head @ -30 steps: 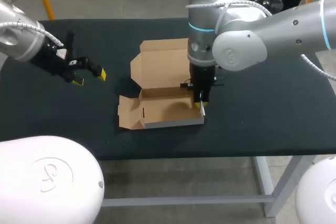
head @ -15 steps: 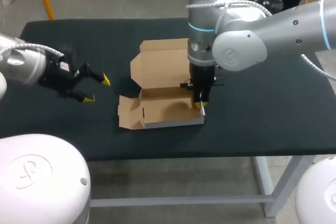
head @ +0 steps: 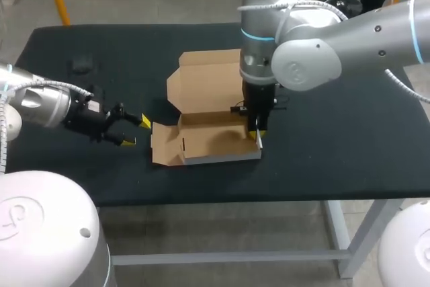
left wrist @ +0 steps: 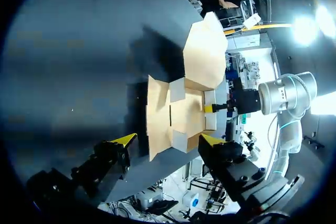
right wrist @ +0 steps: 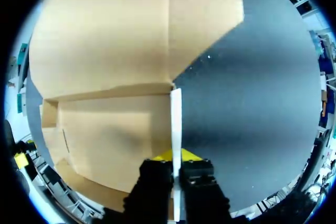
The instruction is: Assemble the packaging by folding the flat box into shape, placing the metal phone stand inside, and closing the box properly
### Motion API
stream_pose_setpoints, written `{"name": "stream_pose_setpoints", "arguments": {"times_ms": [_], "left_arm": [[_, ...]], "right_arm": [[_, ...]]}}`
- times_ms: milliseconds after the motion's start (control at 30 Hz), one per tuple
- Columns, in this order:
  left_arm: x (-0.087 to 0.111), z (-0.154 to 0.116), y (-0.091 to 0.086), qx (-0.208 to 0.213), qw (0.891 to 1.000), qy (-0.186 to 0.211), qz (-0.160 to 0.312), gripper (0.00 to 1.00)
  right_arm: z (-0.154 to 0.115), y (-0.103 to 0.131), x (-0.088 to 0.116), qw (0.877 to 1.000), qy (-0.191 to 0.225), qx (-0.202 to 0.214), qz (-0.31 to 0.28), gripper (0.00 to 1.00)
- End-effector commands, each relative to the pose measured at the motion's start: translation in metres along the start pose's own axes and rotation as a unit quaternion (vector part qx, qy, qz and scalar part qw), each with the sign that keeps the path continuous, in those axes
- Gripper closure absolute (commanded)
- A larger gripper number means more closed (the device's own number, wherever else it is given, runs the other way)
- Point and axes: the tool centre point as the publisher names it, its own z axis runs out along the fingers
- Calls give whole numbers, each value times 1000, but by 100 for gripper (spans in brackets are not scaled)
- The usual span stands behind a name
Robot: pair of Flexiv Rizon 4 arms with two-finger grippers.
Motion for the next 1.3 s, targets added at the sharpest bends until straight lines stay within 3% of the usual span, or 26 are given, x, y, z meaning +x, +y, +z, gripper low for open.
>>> {"name": "stream_pose_setpoints", "arguments": {"times_ms": [33, 233, 367, 500, 667, 800, 933, 1033, 1067, 1300], "left_arm": [[-7, 15, -8, -30, 999, -6, 10, 25], [-19, 25, -10, -43, 999, -15, 26, 33], [-26, 32, -10, -50, 998, -12, 36, 22], [-30, 39, -10, -58, 998, 0, 41, 26], [-29, 50, -9, -71, 996, 2, 46, 44], [-26, 58, -7, -77, 996, -1, 53, 45], [-24, 63, -8, -74, 996, -12, 52, 57], [-23, 65, -9, -65, 996, -23, 48, 78], [-23, 65, -10, -60, 997, -27, 48, 98], [-12, 62, -12, -41, 996, -68, 42, 100]], "right_arm": [[-1, 1, 1, 1000, -1, 3, 0, 100], [-1, 1, 1, 1000, -1, 3, 0, 100], [-1, 1, 1, 1000, -1, 3, 0, 100], [-1, 1, 1, 1000, -1, 3, 0, 100], [-1, 1, 1, 1000, -1, 3, 0, 100], [-1, 1, 1, 1000, -1, 3, 0, 100], [-1, 1, 1, 1000, -1, 3, 0, 100], [-1, 1, 1, 1000, -1, 3, 0, 100], [-1, 1, 1, 1000, -1, 3, 0, 100], [-1, 1, 1, 1000, -1, 3, 0, 100]]}}
